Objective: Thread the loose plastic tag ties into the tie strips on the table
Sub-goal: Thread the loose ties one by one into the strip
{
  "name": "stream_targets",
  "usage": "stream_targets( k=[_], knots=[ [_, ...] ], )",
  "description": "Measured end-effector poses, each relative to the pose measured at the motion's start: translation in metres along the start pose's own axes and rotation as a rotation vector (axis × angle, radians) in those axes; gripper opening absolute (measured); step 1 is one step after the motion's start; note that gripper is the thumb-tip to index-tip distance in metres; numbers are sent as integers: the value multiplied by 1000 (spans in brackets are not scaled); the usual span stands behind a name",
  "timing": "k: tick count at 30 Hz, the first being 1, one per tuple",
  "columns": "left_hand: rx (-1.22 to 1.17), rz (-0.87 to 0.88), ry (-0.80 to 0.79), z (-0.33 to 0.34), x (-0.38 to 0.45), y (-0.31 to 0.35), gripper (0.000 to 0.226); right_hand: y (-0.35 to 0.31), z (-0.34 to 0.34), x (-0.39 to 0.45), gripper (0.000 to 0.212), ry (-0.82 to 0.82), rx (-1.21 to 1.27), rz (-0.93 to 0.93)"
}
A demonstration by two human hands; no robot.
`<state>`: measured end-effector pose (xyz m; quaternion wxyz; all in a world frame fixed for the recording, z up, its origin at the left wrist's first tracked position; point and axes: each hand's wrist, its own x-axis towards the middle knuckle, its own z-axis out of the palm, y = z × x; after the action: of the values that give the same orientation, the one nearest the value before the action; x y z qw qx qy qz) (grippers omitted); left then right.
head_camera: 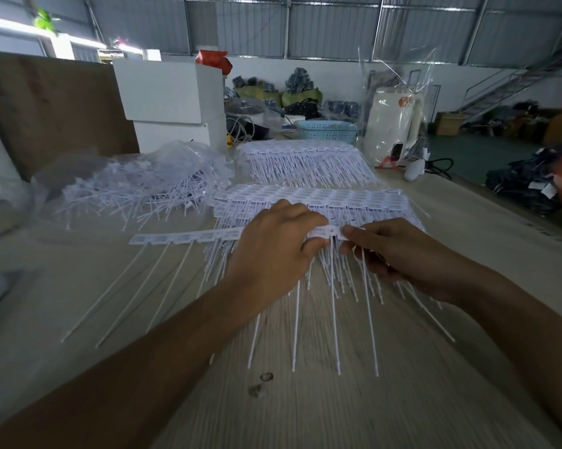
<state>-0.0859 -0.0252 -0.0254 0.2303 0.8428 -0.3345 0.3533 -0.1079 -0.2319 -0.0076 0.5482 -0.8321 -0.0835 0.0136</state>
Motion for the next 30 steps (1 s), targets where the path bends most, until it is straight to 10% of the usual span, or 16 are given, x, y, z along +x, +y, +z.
stream_targets(
  k=[30],
  knots=[
    [-345,-106,-12,9,0,-11,14,-10,7,-7,17,157,-372,-470]
  ],
)
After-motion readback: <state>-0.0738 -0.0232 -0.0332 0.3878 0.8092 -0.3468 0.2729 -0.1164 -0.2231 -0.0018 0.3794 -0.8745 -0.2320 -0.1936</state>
